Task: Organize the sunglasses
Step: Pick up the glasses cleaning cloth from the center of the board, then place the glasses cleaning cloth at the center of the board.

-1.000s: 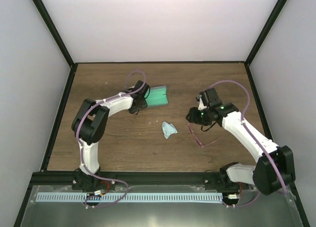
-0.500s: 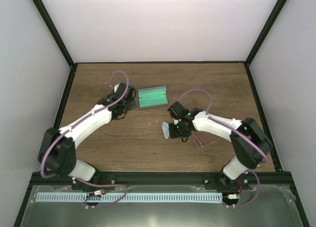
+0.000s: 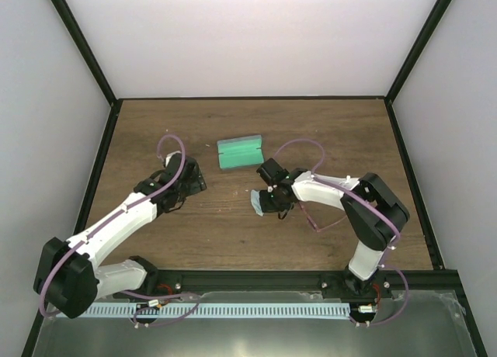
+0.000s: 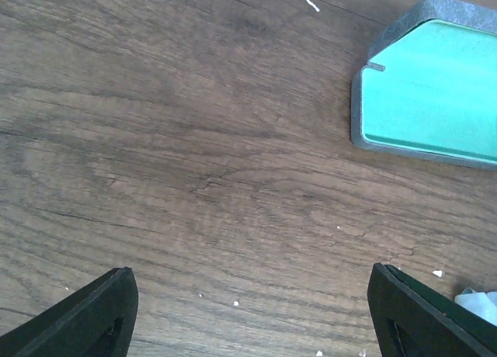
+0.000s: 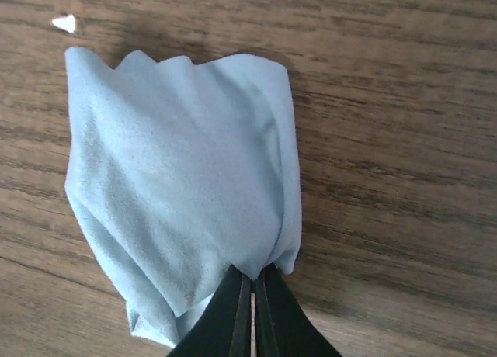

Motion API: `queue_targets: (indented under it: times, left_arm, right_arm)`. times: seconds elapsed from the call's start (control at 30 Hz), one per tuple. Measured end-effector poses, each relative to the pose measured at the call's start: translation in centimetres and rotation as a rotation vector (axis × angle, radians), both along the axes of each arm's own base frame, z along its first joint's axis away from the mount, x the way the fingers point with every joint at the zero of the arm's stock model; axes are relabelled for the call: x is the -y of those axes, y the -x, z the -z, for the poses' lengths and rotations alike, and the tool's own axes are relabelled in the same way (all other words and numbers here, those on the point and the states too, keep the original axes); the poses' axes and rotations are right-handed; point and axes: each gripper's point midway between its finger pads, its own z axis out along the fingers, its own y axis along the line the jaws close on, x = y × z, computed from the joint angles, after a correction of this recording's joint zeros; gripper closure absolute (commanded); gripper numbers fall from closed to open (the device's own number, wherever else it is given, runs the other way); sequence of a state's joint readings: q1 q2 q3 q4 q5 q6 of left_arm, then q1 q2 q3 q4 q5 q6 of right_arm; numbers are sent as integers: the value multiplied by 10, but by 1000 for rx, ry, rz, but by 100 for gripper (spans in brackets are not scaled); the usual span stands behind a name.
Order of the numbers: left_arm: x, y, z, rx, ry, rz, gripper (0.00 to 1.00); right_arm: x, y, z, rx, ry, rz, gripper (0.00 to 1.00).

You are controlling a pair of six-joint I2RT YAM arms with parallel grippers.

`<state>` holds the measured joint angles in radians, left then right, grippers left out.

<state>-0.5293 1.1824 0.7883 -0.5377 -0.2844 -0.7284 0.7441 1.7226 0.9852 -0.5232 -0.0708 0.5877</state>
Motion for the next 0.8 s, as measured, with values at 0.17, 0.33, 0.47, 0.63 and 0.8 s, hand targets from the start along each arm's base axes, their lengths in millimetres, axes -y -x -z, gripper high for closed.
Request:
queue_targets:
  times: [0.17, 0.33, 0.47, 0.63, 0.8]
  left_arm:
    - [-1, 2, 0, 0, -8, 12, 19]
    - [6, 2, 0, 0, 6, 59, 19]
    - [12, 6, 8, -14, 32, 90, 20]
    - [18, 10, 16, -34, 58, 116, 20]
    - [33, 7, 9, -11, 110, 180, 15]
  right_arm:
    - [-7, -3, -7, 10, -14, 2, 99]
    - [-23, -10, -42, 62, -75, -3, 99]
    - [-35, -20, -91, 138, -165, 1, 99]
    - [-45, -22, -127, 177, -234, -8, 99]
    - [-54, -13, -133, 147, -283, -26, 95]
